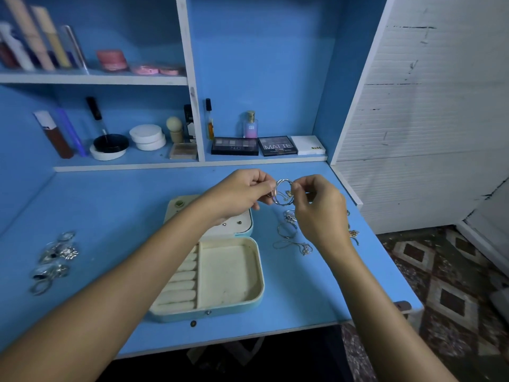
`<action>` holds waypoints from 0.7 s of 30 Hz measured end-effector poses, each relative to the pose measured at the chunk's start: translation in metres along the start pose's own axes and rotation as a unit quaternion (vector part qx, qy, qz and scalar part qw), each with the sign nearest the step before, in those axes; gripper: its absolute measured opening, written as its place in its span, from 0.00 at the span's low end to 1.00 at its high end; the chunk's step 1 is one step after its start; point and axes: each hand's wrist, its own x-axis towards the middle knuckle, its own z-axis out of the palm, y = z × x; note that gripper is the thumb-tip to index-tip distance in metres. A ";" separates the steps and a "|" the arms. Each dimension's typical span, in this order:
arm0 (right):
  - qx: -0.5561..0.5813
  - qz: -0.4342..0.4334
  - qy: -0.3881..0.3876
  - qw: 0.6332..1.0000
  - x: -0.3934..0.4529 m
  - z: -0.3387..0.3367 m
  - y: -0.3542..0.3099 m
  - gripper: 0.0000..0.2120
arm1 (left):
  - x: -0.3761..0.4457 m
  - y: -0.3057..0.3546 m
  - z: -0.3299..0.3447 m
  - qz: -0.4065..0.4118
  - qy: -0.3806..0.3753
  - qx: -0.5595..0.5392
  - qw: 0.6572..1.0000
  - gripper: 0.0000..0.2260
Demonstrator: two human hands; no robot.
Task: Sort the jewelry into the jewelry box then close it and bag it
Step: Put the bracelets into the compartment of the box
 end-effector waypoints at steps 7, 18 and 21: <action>-0.029 -0.076 0.021 0.996 -0.010 0.018 -0.007 0.04 | -0.024 0.000 -0.009 -0.051 0.056 -0.043 0.996 0.05; -0.067 -0.135 -0.052 0.987 -0.051 0.041 -0.021 0.05 | -0.064 -0.007 -0.019 -0.028 0.187 0.241 0.952 0.05; -0.098 -0.111 -0.102 0.984 -0.058 0.040 -0.023 0.05 | -0.071 -0.012 -0.019 -0.038 0.180 0.306 0.934 0.06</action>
